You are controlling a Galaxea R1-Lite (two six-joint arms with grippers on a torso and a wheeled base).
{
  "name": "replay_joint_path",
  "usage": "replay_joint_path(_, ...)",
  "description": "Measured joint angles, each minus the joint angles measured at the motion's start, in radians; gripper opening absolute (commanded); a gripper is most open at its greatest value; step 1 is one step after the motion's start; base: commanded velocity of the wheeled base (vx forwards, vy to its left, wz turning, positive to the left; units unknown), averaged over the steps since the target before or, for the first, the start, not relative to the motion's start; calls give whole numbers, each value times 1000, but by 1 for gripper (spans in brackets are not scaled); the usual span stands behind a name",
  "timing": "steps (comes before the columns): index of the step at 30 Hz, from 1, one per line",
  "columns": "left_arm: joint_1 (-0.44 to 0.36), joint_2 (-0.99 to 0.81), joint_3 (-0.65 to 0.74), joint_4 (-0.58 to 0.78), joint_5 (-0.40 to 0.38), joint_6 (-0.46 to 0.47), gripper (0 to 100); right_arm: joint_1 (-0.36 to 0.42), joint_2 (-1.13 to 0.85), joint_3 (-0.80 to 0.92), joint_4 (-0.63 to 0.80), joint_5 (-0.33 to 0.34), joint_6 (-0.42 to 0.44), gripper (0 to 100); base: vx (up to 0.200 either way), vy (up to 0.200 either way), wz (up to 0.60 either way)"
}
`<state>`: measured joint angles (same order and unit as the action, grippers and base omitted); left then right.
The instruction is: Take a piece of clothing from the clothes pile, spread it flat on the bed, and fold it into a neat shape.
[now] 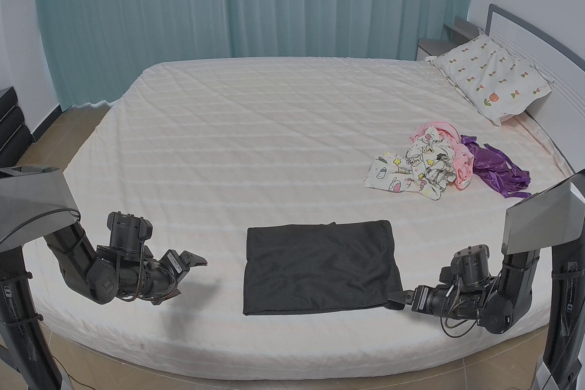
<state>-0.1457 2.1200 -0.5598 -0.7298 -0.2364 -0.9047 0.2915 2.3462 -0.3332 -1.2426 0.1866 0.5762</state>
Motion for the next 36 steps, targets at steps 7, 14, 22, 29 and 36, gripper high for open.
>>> replay_joint_path(7,0,0,0,0,1,0,100,-14,-7,-75,-19,7,20,100,0,0,0)
replay_joint_path(14,0,0,0,-1,1,-1,100,-21,51,-276,52,6,42,100,0,0,0)
replay_joint_path(22,0,-1,2,-8,2,-1,100,-24,130,-489,214,8,45,100,0,0,0)
replay_joint_path(29,0,3,26,-84,3,-1,100,-6,167,-584,253,55,41,100,0,0,0)
replay_joint_path(36,0,11,36,-95,8,-1,100,35,180,-597,246,81,-5,100,0,0,0)
